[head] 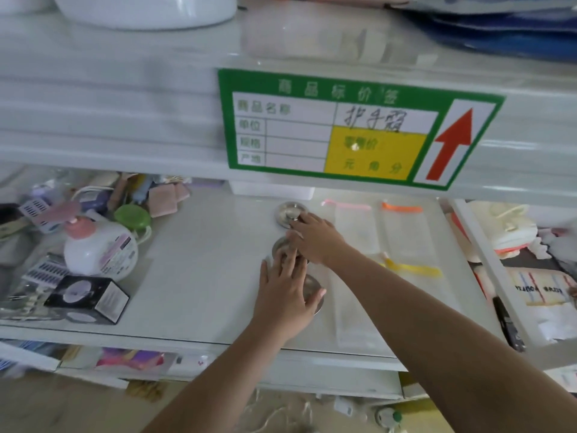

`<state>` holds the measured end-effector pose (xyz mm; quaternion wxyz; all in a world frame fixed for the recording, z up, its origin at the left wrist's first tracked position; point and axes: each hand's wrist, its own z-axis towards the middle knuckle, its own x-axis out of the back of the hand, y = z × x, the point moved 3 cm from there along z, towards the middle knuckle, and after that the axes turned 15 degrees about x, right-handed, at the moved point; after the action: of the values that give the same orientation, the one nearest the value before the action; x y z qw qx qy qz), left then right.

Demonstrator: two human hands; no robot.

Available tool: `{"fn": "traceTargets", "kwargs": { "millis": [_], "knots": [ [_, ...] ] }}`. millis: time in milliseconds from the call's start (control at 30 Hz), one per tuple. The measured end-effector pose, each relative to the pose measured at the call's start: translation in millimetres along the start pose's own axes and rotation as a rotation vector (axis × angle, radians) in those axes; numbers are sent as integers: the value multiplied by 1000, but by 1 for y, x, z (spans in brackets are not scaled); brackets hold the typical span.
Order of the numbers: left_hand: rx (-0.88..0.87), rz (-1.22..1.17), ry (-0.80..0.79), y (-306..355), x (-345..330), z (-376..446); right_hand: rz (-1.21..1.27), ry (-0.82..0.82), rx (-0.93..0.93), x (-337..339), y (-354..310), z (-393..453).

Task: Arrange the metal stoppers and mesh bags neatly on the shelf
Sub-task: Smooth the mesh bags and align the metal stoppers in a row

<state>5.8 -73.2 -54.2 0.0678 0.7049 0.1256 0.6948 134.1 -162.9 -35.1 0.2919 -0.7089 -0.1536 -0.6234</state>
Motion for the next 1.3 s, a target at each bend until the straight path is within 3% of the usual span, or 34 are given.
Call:
{"fn": "traceTargets", "kwargs": {
  "millis": [167, 233, 300, 367, 467, 667, 1300],
  "knots": [
    [-12, -21, 16, 6, 5, 5, -150, -144, 101, -2, 1, 3],
    [-17, -30, 33, 6, 6, 4, -125, -124, 95, -2, 1, 3],
    [-42, -55, 65, 4, 8, -4, 2, 0, 75, 6, -3, -1],
    [-93, -77, 104, -1, 8, -19, 187, 249, 22, 18, -4, -17],
    [-157, -116, 139, -11, 5, -41, 175, 468, 40, 22, -13, -58],
    [-126, -153, 160, -17, 5, -51, 39, 174, 98, -13, -30, -91],
    [-49, -146, 208, -21, 10, -56, 16, 222, 96, -13, -56, -95]
  ]
}}
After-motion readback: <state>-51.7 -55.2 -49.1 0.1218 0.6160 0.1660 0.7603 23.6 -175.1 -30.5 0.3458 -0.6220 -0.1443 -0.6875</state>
